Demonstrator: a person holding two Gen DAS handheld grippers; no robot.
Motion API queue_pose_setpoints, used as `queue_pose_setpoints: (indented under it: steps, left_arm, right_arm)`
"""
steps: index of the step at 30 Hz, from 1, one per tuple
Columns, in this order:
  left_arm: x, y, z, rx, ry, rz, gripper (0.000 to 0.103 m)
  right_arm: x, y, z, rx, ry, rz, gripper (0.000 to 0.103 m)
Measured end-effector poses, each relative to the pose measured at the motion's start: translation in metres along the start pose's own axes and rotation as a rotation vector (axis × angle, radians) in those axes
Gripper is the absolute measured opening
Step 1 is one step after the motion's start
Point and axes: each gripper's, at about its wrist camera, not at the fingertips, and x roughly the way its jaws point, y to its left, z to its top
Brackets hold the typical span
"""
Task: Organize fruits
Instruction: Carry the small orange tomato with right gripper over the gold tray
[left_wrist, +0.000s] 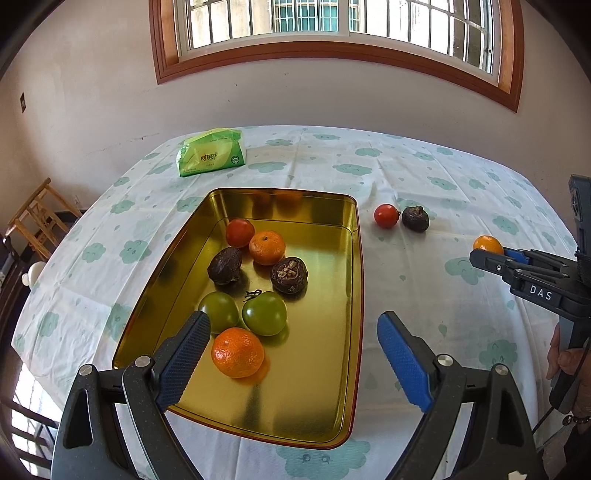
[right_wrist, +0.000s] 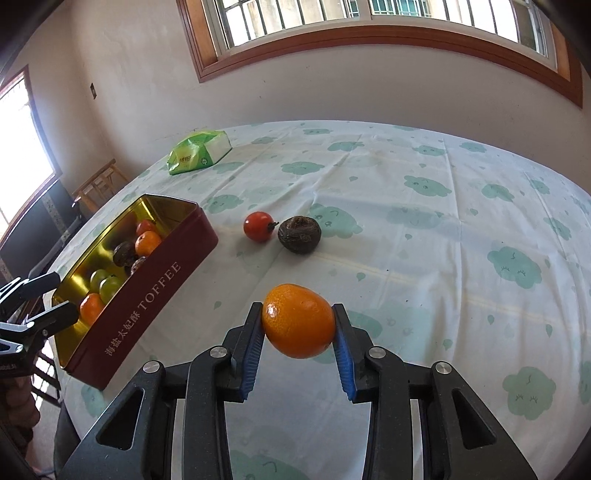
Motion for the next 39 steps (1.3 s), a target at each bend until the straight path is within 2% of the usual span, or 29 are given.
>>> queue_pose_setpoints:
  steps: [7,14,26,39]
  left_arm:
    - [-0.012,0.014,-0.005,-0.021,-0.017,0.008,0.09]
    - [-0.019,0.031,-0.012,-0.046,-0.019,0.019,0.091]
    - [-0.019,0.06,-0.023,-0.11,-0.006,0.037,0.095]
    - [-0.018,0.076,-0.03,-0.143,0.001,0.043,0.1]
  right_arm:
    - [-0.017,0.053,0.012,-0.079,-0.027,0.074,0.037]
    - [-0.016,0.096,0.019,-0.139,-0.026,0.127,0.037]
    - [0.0,0.142,0.026,-0.196,0.008,0.176,0.037]
    - [0.032,0.174,0.018,-0.246,0.077,0.19,0.037]
